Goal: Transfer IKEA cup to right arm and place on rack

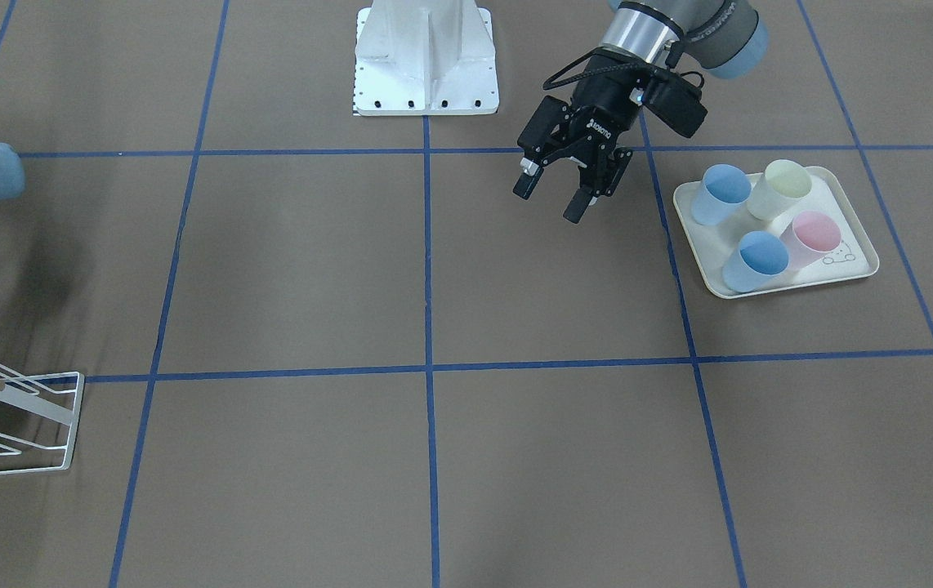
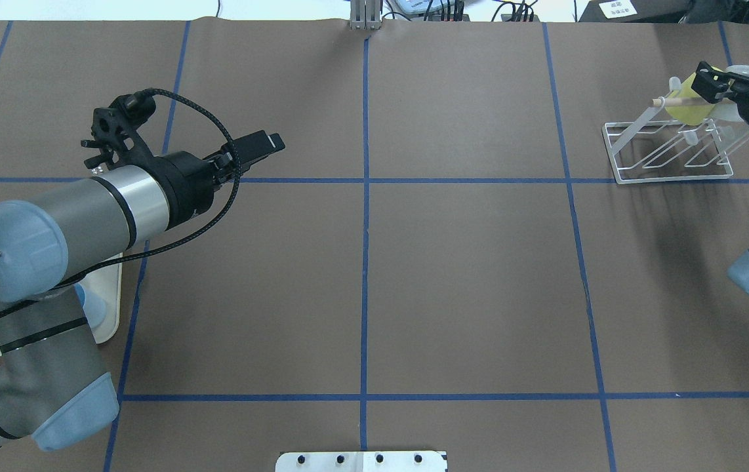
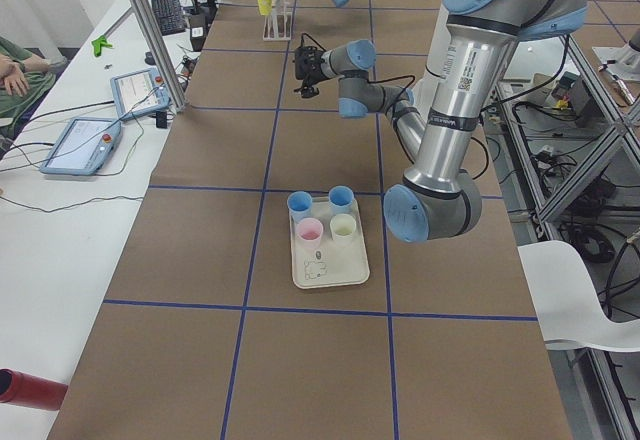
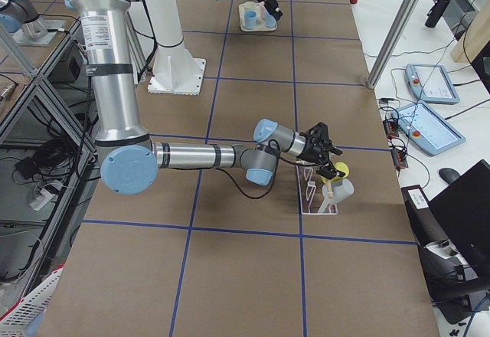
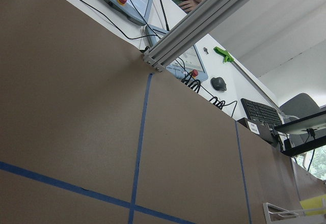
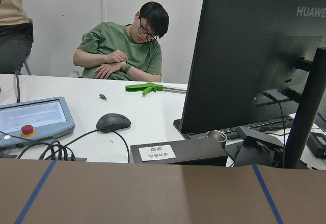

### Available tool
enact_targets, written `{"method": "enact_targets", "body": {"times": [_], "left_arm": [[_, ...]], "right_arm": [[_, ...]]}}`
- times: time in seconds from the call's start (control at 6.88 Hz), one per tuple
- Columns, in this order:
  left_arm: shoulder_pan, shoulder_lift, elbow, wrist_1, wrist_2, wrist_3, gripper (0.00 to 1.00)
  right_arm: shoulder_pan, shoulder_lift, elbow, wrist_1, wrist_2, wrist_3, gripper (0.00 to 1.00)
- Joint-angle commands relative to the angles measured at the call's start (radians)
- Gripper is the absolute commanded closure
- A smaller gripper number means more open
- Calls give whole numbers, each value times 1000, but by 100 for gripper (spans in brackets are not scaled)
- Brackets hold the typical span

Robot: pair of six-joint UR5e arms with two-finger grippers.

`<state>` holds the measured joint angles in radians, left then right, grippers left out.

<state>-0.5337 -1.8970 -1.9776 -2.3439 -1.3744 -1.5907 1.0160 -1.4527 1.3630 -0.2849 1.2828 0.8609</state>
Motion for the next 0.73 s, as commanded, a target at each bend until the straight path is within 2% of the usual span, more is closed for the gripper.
{"method": "enact_targets", "body": {"times": [0.0, 0.15, 0.29, 0.44, 0.58], "left_arm": [[-5, -1, -6, 0, -2, 0, 0], [-6, 9, -10, 0, -2, 1, 0], [-14, 16, -12, 6, -33, 3, 0], [-46, 50, -12, 9, -84, 6, 0], [-122, 106, -15, 11, -209, 15, 0]], "right_arm": [[86, 9, 54, -8, 117, -16, 0], [140, 12, 74, -13, 195, -16, 0], [145, 29, 108, -43, 204, -8, 0], [145, 31, 236, -179, 205, 4, 0], [138, 31, 378, -348, 216, 45, 0]]}}
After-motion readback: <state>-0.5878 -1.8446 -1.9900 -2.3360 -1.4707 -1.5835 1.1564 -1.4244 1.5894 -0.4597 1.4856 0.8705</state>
